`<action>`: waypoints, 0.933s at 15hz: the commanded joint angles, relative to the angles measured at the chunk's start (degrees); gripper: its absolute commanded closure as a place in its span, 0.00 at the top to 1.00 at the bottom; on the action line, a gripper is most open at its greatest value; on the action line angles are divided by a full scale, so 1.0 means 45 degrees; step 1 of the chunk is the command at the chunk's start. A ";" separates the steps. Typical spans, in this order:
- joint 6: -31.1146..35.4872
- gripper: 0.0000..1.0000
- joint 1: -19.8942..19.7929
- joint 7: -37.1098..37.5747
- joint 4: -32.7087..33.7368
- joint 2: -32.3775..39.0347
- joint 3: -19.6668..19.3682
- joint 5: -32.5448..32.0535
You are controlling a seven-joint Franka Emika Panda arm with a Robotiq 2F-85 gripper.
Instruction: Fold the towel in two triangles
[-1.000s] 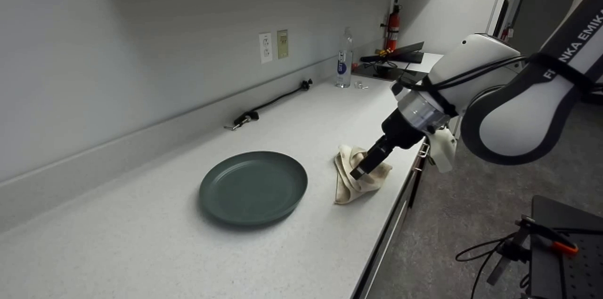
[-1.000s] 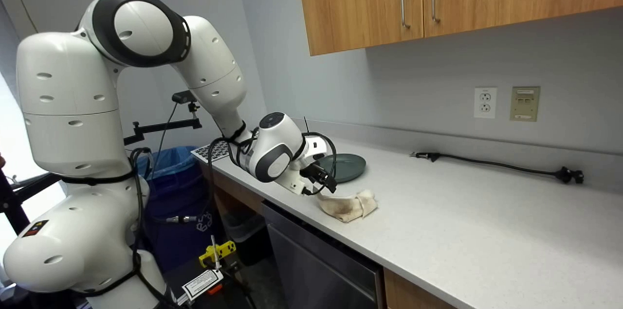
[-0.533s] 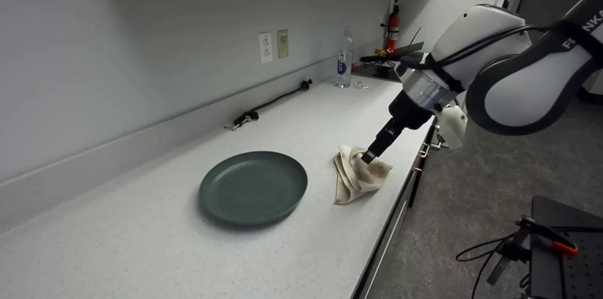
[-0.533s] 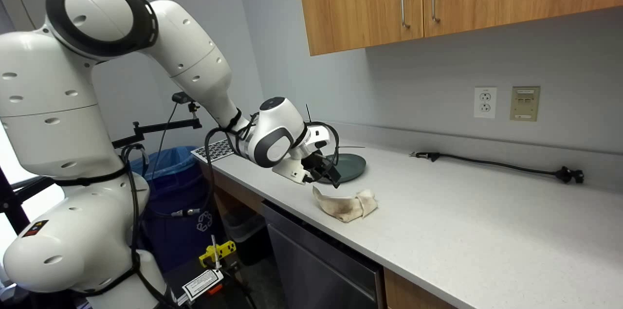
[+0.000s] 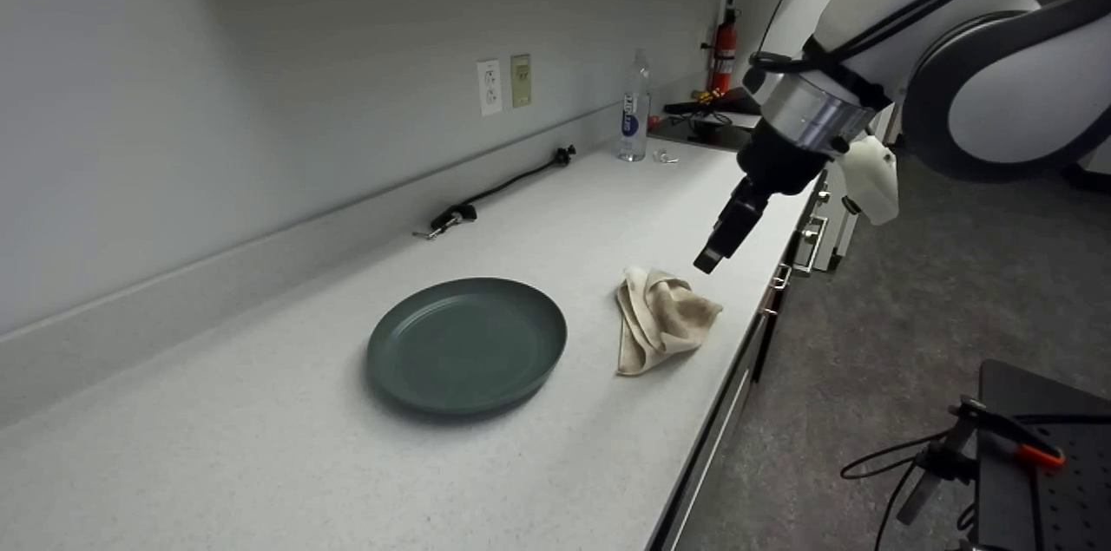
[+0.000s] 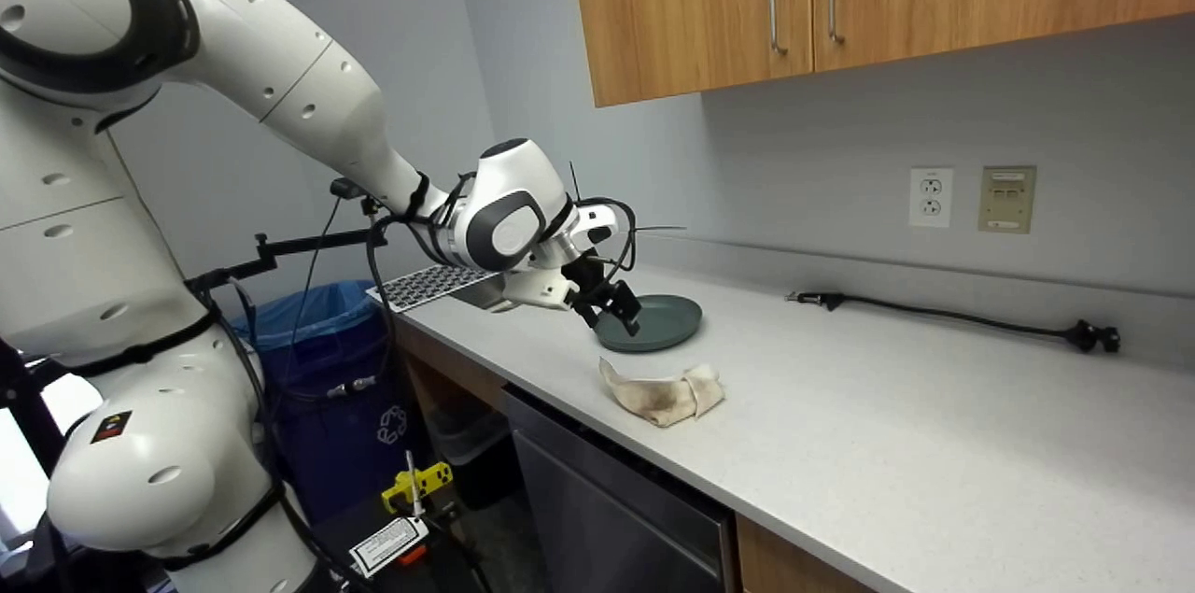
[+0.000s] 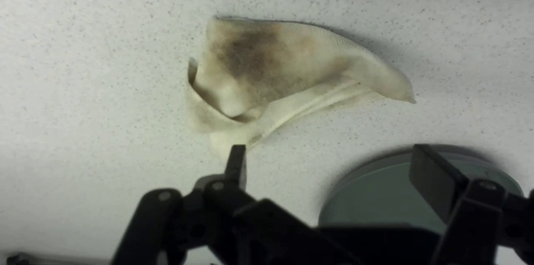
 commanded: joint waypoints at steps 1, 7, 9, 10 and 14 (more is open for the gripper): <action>-0.0772 1.00 0.1701 -0.0287 -0.0297 -0.1135 -0.1353 -0.0076; -0.1367 1.00 0.2881 -0.0566 -0.0407 -0.2037 -0.2410 0.0145; -0.1554 1.00 0.3089 -0.0612 -0.0428 -0.2309 -0.2700 0.0292; -0.1633 1.00 0.3184 -0.0682 -0.0465 -0.2447 -0.2871 0.0405; -0.1521 1.00 0.3036 -0.0159 -0.0206 -0.2055 -0.2914 0.0043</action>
